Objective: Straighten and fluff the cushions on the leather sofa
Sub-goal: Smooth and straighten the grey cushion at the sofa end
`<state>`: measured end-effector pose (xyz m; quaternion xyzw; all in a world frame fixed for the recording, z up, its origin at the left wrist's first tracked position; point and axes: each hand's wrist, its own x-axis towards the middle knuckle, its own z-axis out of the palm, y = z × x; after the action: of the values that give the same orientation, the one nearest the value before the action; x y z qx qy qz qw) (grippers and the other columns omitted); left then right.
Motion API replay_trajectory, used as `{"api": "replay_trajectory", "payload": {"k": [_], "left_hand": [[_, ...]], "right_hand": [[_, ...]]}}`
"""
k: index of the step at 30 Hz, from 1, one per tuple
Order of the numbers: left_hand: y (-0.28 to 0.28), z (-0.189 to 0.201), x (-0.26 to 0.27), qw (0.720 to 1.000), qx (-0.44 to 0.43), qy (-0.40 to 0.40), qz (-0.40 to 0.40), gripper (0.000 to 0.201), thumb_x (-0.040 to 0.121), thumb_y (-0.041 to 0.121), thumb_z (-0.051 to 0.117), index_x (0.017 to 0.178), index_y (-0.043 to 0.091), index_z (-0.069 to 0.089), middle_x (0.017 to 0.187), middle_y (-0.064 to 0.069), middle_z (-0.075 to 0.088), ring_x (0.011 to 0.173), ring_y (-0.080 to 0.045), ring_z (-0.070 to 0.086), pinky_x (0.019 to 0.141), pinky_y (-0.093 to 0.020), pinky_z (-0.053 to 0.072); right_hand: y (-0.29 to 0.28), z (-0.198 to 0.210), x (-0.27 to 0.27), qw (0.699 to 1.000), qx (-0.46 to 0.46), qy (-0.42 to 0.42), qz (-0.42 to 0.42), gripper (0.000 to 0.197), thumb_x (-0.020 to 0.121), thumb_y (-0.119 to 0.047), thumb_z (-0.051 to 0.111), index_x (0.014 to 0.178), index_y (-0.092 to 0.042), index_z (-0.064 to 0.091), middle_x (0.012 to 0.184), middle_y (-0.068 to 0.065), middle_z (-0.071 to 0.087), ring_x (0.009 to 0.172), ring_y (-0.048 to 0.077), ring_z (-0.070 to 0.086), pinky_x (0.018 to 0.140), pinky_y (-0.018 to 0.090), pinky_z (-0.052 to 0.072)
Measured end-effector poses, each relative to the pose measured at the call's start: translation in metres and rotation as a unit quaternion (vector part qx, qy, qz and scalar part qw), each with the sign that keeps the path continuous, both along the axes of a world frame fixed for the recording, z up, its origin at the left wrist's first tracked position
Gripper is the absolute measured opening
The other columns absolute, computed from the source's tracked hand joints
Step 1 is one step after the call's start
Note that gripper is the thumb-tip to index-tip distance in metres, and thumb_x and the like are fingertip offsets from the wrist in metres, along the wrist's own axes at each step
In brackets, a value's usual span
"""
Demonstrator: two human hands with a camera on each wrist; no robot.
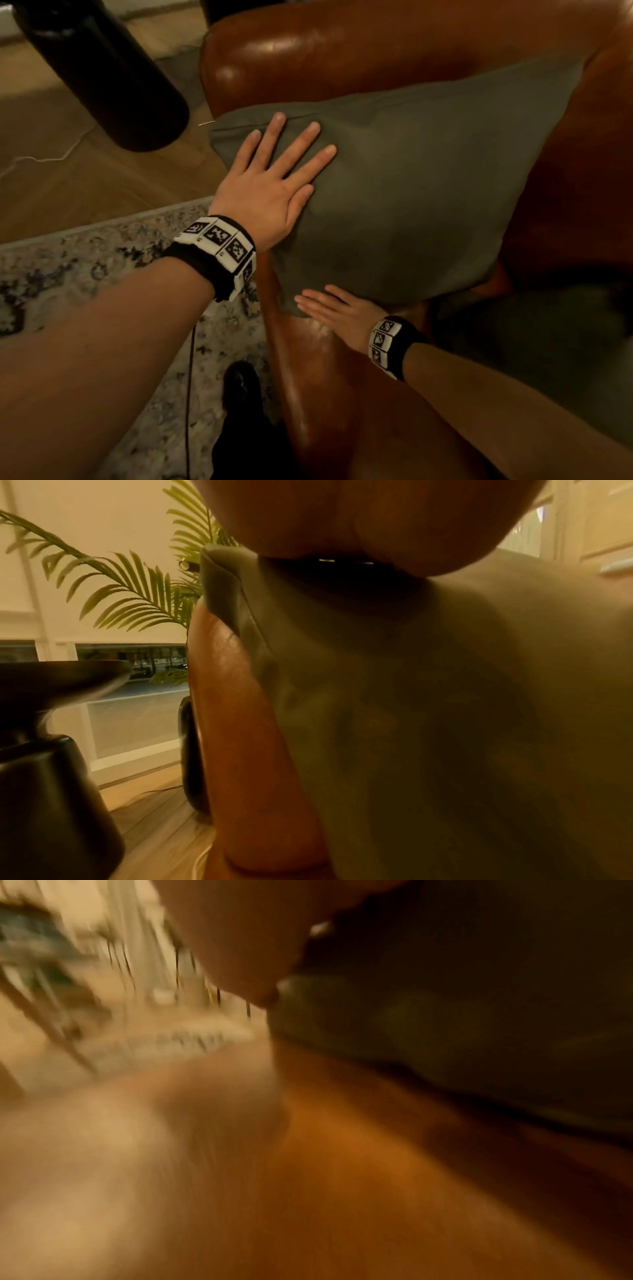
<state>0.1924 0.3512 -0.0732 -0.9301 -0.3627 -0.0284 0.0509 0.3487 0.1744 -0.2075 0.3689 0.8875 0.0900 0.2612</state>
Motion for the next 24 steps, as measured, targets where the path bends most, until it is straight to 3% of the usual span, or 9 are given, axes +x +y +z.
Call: {"api": "replay_trajectory", "payload": {"k": [2,5,8,11,13,17,20,21,24], "left_hand": [[-0.011,0.007,0.004,0.998,0.001,-0.045,0.041,0.055,0.102,0.041,0.021,0.155,0.035,0.004,0.164,0.002,0.002,0.151,-0.034,-0.002,0.122,-0.051,0.004],[-0.039,0.011,0.023,0.988,-0.012,-0.125,0.086,0.058,0.099,0.04,0.028,0.155,0.03,0.014,0.164,-0.005,0.001,0.15,-0.036,-0.002,0.121,-0.052,0.003],[-0.051,-0.003,0.043,0.989,-0.02,-0.115,0.091,0.06,0.098,0.044,0.031,0.154,0.034,0.014,0.164,-0.002,0.005,0.15,-0.034,0.001,0.121,-0.052,0.004],[-0.031,-0.015,0.036,0.981,-0.031,-0.12,0.147,0.061,0.096,0.047,0.031,0.154,0.035,0.013,0.164,0.0,0.008,0.151,-0.033,0.003,0.121,-0.049,0.004],[-0.019,-0.017,0.019,0.977,-0.025,-0.123,0.172,0.062,0.096,0.047,0.03,0.154,0.034,0.013,0.164,0.001,0.008,0.151,-0.029,0.002,0.122,-0.046,0.002],[-0.017,-0.011,0.002,0.973,-0.026,-0.098,0.21,0.062,0.096,0.048,0.024,0.155,0.035,0.009,0.164,0.004,0.004,0.152,-0.025,-0.001,0.12,-0.056,0.001],[-0.03,0.007,0.027,0.965,-0.026,-0.119,0.232,0.064,0.094,0.044,0.031,0.155,0.031,0.015,0.164,-0.002,0.002,0.15,-0.035,-0.005,0.119,-0.058,0.0],[-0.035,0.012,0.04,0.969,-0.021,-0.117,0.214,0.065,0.093,0.044,0.033,0.154,0.03,0.018,0.164,-0.003,0.003,0.15,-0.037,-0.003,0.119,-0.058,0.0],[-0.034,0.02,0.066,0.984,-0.021,-0.08,0.156,0.063,0.094,0.049,0.03,0.154,0.032,0.019,0.164,0.0,0.011,0.151,-0.031,0.005,0.118,-0.059,0.005]], "right_hand": [[-0.003,0.017,0.001,0.995,0.01,0.096,0.012,0.067,0.089,-0.031,0.055,0.151,-0.016,0.034,0.159,0.003,0.03,0.148,0.022,0.023,0.118,0.047,-0.019],[0.004,0.061,0.023,0.972,0.07,0.221,-0.037,0.064,0.086,-0.031,0.05,0.148,-0.019,0.039,0.157,0.004,0.033,0.147,0.024,0.025,0.122,0.043,0.003],[0.036,0.089,0.077,0.961,0.157,0.221,-0.056,0.063,0.087,-0.034,0.048,0.148,-0.029,0.035,0.154,-0.001,0.036,0.144,0.023,0.025,0.12,0.04,0.006],[0.063,0.093,0.138,0.962,0.201,0.176,-0.059,0.058,0.095,-0.042,0.043,0.151,-0.036,0.026,0.158,-0.005,0.022,0.149,0.021,0.016,0.12,0.04,0.009],[0.066,0.092,0.159,0.951,0.218,0.19,-0.106,0.062,0.094,-0.047,0.041,0.152,-0.036,0.022,0.159,-0.005,0.022,0.15,0.021,0.014,0.12,0.044,0.011],[0.057,0.108,0.181,0.893,0.285,0.222,-0.268,0.07,0.093,-0.049,0.041,0.155,-0.033,0.011,0.161,0.003,0.022,0.149,0.03,0.017,0.118,0.057,0.012],[0.074,0.142,0.165,0.843,0.307,0.278,-0.344,0.068,0.094,-0.047,0.039,0.155,-0.028,0.015,0.163,0.006,0.016,0.15,0.033,0.01,0.119,0.059,0.007],[0.086,0.152,0.15,0.85,0.301,0.292,-0.32,0.066,0.094,-0.047,0.039,0.154,-0.027,0.019,0.162,0.006,0.017,0.15,0.032,0.01,0.119,0.058,0.008],[0.121,0.165,0.107,0.912,0.221,0.284,-0.197,0.061,0.098,-0.049,0.032,0.154,-0.029,0.022,0.162,0.002,0.02,0.151,0.025,0.012,0.119,0.056,0.01]]}}
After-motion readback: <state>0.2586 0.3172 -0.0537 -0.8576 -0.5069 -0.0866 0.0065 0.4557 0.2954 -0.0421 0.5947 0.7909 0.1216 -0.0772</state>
